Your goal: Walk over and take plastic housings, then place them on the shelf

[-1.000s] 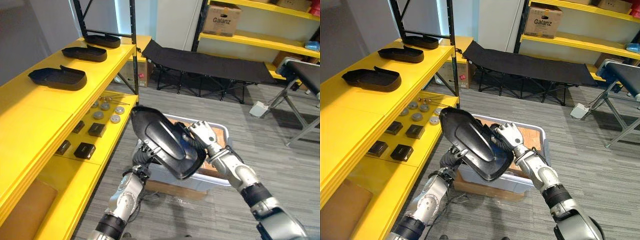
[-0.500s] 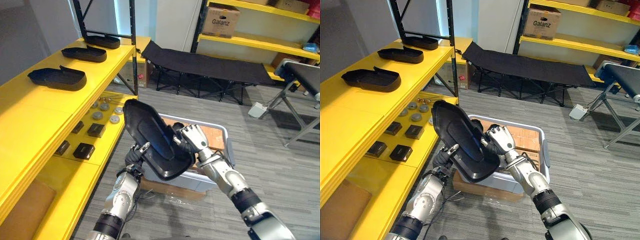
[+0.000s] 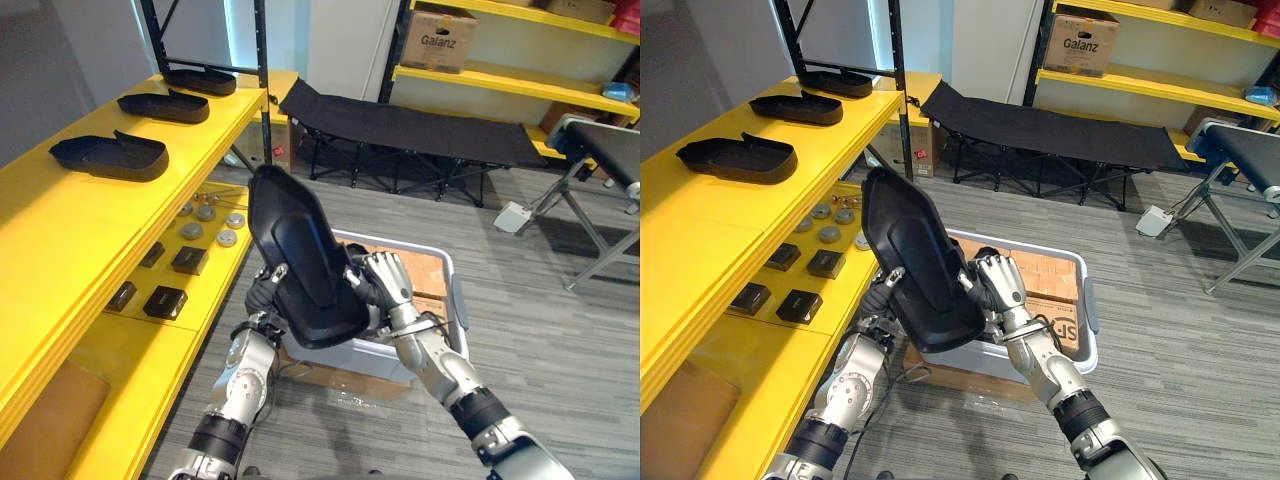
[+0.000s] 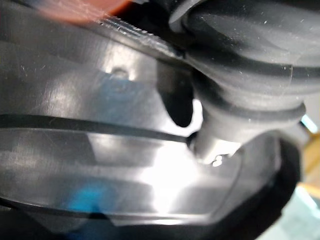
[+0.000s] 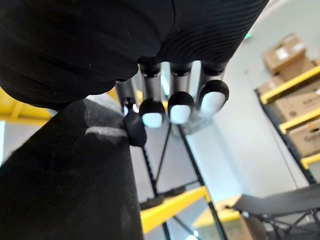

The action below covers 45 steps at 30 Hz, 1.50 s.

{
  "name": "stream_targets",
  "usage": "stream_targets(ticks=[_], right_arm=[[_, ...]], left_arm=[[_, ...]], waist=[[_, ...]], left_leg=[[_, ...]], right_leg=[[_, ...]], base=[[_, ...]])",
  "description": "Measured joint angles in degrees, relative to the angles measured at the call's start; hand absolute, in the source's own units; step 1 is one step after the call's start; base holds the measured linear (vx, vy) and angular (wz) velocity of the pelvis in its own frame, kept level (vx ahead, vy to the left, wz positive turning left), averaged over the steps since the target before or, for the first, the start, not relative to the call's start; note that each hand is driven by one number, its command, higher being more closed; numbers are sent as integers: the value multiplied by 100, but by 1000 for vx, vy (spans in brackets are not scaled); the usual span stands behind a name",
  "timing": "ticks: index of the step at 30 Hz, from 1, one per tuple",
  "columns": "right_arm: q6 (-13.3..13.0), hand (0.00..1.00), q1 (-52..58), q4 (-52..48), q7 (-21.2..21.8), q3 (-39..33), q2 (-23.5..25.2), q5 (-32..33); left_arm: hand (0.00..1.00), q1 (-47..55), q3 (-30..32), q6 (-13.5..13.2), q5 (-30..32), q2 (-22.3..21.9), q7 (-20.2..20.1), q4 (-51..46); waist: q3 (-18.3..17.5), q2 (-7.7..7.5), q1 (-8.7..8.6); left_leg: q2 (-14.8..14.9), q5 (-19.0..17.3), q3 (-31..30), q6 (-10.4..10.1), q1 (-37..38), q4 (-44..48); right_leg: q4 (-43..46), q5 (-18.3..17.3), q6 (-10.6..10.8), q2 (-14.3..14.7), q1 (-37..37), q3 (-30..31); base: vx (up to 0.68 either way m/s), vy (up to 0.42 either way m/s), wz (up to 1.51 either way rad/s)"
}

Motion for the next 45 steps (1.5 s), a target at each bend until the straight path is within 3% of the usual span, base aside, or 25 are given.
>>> stream_targets(ticks=[5,6,12,15,17,21,27,30,33,36,40,42,45], right_arm=[[67,100,33,-48,-188,83,-13,151],[125,0,66,-103,-223,90,-14,154],[192,0,194,-316,-354,179,-25,456],[250,0,218,-348,-347,259,7,862],[165,0,342,-436,-274,298,93,1297],[72,0,639,-1204,-106,164,239,1919],[-126,0,904,-2086,323,-227,289,2123],[-227,0,1053,-2781,513,-696,288,2393],[-271,0,1289,-3433,546,-1407,106,2417],[-389,0,1723,-3774,742,-1813,-54,2988],[-691,0,2329,-3854,1577,-2030,37,4477],[-695,0,2735,-3811,2131,-2094,322,5353],[-545,0,3337,-3509,2538,-2254,747,5779]], left_arm=[[100,-28,-235,-195,-289,108,0,0],[100,-37,-283,-242,-307,108,0,0],[100,-83,-450,-430,-506,108,10,-1],[100,-168,-506,-493,-254,108,263,-59],[100,-167,-485,-440,451,104,674,-558],[100,-127,-130,-387,1478,40,731,-1574],[100,510,541,-378,2473,-369,1014,-2480],[100,1021,870,-370,3052,-380,1470,-2480],[100,1495,1416,-370,4042,-401,2261,-2481],[100,1683,1962,-379,4744,-516,3028,-2571],[100,1747,2189,-624,5474,-608,3587,-2922],[100,1880,2321,-870,5781,-641,3773,-3064],[100,2174,2564,-1133,5851,-847,3985,-3083]], waist=[[16,47,-11],[16,48,-16],[28,67,-36],[30,69,-34],[34,73,-24],[104,181,-22],[106,202,-9],[104,202,-7],[103,200,-3],[102,198,3],[102,198,-9],[98,204,-56],[48,261,-192]], left_leg=[[1,-120,78,-1,-21,160],[4,-151,81,0,-42,214],[10,-279,79,2,-149,444],[11,-315,69,6,-202,517],[-10,-316,72,6,-204,516],[-39,-316,75,8,-189,498],[-48,-313,79,10,-59,407],[-49,-313,90,10,25,322],[-51,-315,96,10,38,284],[-47,-315,101,9,39,280],[-44,-342,134,19,58,275],[-39,-375,220,19,97,274],[-48,-406,310,24,104,275]], right_leg=[[-1,-3,-4,-7,3,34],[-1,-5,-6,-8,3,36],[-1,-9,-10,-11,-7,39],[0,-10,-11,-14,-17,35],[1,-20,-26,-3,-21,22],[4,-27,-35,-11,-18,16],[76,-99,-4,-19,30,7],[113,-170,-1,-23,46,5],[111,-179,13,-22,44,2],[102,-178,16,-11,58,8],[100,-178,17,-7,55,41],[100,-178,17,-3,36,138],[97,-178,23,-12,-23,222]], base=[[-2,8,-8],[0,0,0],[0,0,0],[0,0,0],[0,0,0],[0,0,0],[0,0,0],[0,0,0],[0,0,0],[22,9,1],[0,12,-4],[-17,28,-21],[-14,27,-17]])
